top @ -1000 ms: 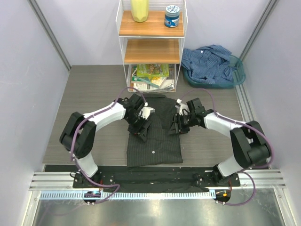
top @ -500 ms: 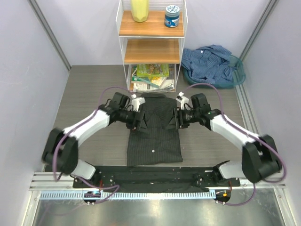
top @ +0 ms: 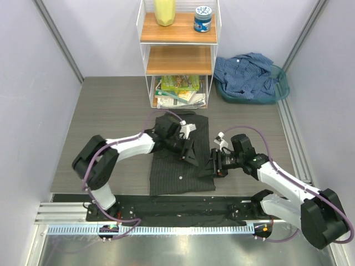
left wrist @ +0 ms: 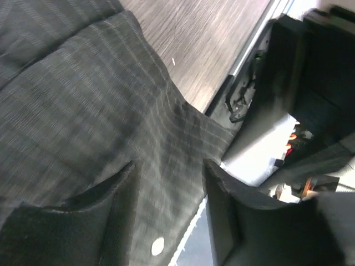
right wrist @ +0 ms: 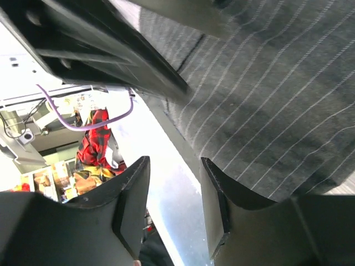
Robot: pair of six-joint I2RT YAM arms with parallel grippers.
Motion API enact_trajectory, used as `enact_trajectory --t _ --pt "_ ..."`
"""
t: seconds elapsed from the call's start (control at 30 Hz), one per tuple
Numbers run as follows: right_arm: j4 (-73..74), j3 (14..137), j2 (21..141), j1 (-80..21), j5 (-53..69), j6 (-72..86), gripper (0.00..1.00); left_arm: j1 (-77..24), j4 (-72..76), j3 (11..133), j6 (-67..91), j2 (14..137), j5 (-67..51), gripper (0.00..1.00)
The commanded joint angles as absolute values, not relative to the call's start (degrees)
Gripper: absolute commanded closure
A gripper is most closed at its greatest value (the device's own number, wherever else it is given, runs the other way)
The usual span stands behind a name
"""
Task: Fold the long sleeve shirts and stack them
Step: Fold the shirt
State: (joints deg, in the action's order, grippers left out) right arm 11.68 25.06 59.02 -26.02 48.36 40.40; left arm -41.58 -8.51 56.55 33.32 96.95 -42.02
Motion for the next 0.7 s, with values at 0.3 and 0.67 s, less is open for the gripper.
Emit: enact_trajectory --t 0.3,0.67 --pt "28.4 25.6 49.9 -23.4 36.8 40.1 0.52 -45.5 -24.0 80.1 11.9 110.0 -28.4 0.40" --pt "36.8 25.6 46.2 -18.9 31.6 40.9 0.48 -49.3 -30.0 92.5 4.0 121.9 -26.3 0.42"
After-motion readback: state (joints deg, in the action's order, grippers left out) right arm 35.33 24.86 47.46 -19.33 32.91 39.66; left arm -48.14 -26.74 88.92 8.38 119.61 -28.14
